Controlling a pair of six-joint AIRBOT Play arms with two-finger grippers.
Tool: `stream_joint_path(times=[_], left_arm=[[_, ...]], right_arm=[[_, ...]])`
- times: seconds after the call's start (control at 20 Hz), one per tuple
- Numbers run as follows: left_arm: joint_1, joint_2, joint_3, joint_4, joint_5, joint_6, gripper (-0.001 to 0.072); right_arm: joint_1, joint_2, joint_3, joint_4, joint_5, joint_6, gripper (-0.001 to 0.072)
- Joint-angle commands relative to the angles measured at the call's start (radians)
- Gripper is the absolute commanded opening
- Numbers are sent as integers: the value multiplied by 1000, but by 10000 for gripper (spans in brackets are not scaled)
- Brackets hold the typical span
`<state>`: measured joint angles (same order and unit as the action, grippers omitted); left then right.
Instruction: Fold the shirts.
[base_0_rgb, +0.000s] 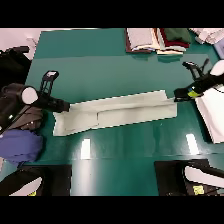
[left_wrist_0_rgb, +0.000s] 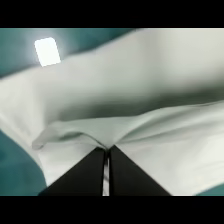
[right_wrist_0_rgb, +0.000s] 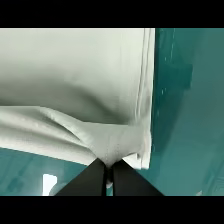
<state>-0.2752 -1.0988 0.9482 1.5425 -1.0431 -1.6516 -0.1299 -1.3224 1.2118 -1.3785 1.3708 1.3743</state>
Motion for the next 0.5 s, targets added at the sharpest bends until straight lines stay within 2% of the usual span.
stream_joint_path(times=[0.0,0.05,0.1,0.15,0.2,0.25,0.35,0.4,0.45], left_arm=[[1,-72,35,26,102,2,34],[1,-72,37,26,99,2,228],[1,-71,37,23,92,-2,540],[1,-68,40,22,73,-20,619],[1,-68,55,23,39,-23,602],[1,-68,74,23,3,-22,602],[1,-68,110,21,-43,-18,600],[1,-68,121,10,-51,-19,564],[1,-68,126,-5,-54,-16,294]], right_arm=[[20,-150,126,69,-6,4,31],[20,-177,158,98,-11,3,186],[20,-204,195,119,-10,0,379],[20,-222,227,133,-1,-18,419],[20,-233,253,129,9,-37,423],[15,-235,262,130,11,-61,459],[-18,-236,259,130,25,-81,459],[-47,-235,247,135,33,-92,459],[-82,-235,229,156,47,-106,463]])
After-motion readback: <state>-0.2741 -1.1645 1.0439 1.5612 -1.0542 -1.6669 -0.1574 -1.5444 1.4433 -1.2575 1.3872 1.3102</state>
